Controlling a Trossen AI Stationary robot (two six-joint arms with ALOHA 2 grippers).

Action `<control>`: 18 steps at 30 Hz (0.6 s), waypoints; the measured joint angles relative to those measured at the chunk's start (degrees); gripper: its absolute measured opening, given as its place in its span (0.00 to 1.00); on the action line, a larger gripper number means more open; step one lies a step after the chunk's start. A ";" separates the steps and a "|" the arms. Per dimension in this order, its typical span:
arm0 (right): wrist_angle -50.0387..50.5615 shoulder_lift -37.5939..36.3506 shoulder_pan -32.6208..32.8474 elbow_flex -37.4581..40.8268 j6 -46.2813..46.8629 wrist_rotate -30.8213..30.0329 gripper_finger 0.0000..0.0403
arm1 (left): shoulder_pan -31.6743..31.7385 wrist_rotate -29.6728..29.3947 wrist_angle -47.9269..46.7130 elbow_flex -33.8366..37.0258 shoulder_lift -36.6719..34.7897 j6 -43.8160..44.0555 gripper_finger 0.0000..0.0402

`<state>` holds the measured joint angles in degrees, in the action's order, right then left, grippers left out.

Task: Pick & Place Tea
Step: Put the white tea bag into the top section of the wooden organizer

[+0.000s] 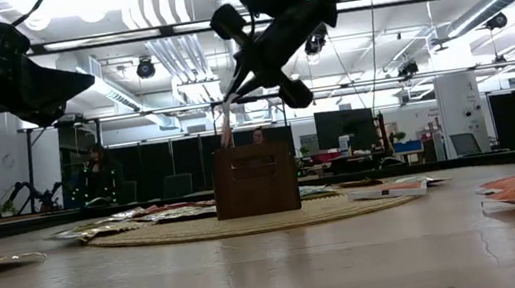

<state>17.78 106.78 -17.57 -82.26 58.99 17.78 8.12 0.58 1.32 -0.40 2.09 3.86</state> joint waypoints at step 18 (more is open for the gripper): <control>5.76 -0.10 -2.22 1.88 7.95 -4.79 0.02 | -0.02 0.00 0.00 -0.01 0.00 0.00 0.00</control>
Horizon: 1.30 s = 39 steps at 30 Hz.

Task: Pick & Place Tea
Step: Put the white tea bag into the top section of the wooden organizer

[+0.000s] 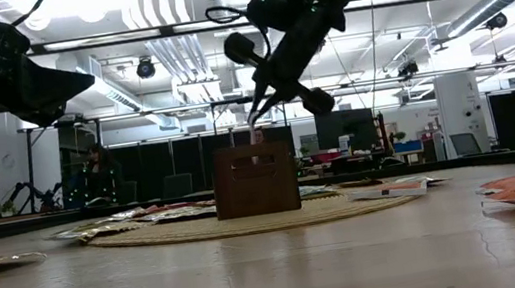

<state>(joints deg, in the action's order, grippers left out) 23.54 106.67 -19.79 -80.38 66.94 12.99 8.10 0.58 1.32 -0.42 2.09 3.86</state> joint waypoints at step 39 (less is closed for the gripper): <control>0.21 -0.07 -1.01 2.30 -1.10 0.92 0.21 | 0.01 0.00 -0.02 0.00 -0.02 0.00 0.00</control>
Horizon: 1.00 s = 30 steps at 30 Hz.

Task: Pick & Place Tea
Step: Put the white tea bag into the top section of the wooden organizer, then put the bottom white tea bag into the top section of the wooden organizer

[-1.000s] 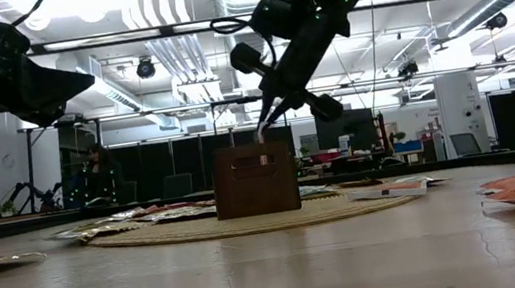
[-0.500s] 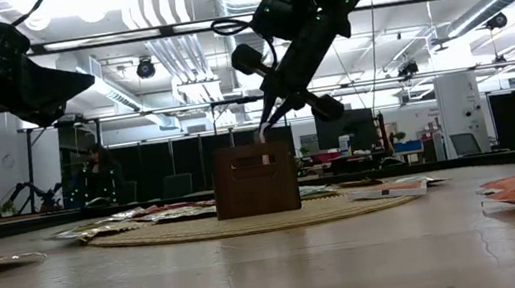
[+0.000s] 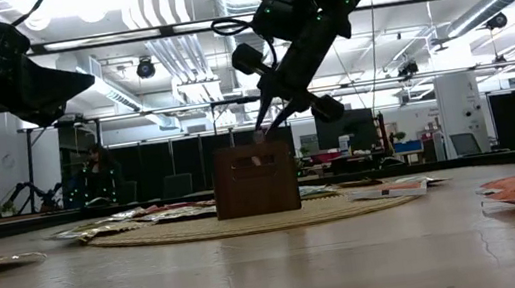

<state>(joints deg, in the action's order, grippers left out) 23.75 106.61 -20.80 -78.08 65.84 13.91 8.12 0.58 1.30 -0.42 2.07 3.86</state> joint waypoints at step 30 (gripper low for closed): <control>18.71 -6.78 7.29 -0.25 -47.05 -0.65 0.43 | -0.01 0.00 0.00 0.01 0.00 0.00 0.00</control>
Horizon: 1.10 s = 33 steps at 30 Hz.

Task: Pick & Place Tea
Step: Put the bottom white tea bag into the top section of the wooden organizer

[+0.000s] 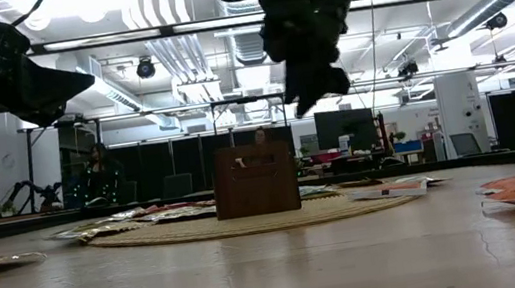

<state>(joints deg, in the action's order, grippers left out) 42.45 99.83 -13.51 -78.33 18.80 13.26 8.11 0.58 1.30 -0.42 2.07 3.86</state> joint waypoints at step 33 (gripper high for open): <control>4.55 -6.62 26.23 13.93 -8.14 -6.30 0.43 | -0.01 -0.02 0.02 -0.01 0.00 0.00 0.00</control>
<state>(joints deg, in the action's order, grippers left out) 47.00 93.21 12.72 -64.40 10.66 6.96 8.10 0.56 1.32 -0.43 2.07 3.86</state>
